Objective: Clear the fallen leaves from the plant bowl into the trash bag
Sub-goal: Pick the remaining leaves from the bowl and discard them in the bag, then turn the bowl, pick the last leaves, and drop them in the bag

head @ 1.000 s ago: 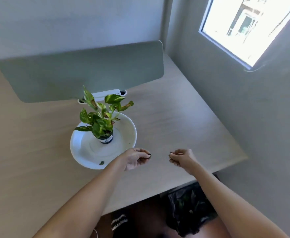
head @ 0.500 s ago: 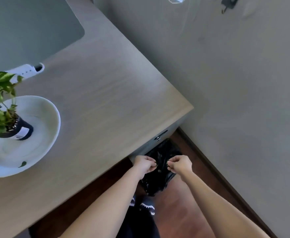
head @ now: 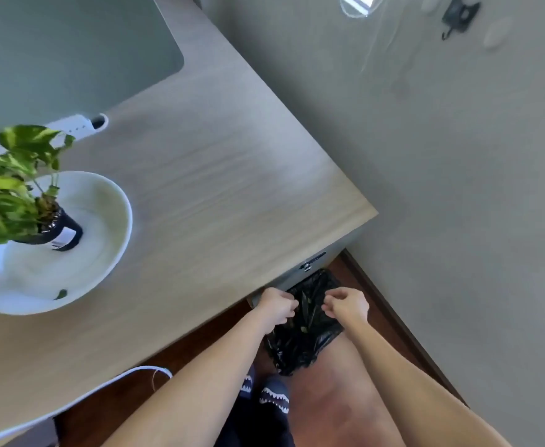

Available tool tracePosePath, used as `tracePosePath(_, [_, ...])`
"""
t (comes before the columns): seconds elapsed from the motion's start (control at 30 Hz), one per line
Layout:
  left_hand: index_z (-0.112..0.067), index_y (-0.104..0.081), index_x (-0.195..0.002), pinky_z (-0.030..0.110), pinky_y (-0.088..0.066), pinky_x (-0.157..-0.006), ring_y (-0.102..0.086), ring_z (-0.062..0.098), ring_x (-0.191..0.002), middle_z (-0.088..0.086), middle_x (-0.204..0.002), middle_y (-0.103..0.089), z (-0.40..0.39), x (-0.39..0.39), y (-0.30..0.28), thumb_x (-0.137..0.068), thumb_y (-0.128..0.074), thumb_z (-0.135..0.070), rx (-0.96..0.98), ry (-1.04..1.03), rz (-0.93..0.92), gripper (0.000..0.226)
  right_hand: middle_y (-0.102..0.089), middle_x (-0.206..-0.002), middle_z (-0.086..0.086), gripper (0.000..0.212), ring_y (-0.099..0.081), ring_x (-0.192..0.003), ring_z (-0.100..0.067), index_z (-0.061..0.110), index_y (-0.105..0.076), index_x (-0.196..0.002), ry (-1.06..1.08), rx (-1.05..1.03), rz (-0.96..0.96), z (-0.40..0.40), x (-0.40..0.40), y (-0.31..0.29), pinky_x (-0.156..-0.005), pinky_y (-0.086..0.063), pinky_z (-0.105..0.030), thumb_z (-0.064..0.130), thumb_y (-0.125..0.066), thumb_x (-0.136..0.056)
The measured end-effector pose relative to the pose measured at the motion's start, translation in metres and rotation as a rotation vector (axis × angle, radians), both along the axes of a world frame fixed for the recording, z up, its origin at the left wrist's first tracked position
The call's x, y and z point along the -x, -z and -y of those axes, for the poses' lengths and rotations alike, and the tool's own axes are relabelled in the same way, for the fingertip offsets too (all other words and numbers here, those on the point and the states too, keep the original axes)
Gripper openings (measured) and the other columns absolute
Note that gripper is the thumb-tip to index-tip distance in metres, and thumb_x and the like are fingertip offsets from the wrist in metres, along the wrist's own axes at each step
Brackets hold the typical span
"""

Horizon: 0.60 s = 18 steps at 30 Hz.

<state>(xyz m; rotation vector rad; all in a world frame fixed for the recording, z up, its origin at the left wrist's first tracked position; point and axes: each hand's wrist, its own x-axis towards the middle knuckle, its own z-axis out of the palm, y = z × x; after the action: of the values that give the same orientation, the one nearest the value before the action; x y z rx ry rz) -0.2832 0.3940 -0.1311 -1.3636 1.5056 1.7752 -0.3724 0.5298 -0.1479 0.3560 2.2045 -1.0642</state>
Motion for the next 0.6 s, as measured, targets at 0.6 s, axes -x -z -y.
tracePosePath(0.6, [-0.015,-0.038,-0.135,0.042,-0.046,-0.090,-0.038,0.034,-0.127,0.014,-0.141,-0.032,0.230,-0.224,-0.119,-0.080,-0.065,-0.014,0.823,-0.835,0.213,0.061,-0.069,-0.067,-0.014,0.005,-0.066,-0.061,-0.026,0.006,-0.072,-0.077,-0.654,0.258,-0.272,0.300,-0.092,-0.130,-0.075,-0.061,-0.045,0.006,-0.067,-0.079])
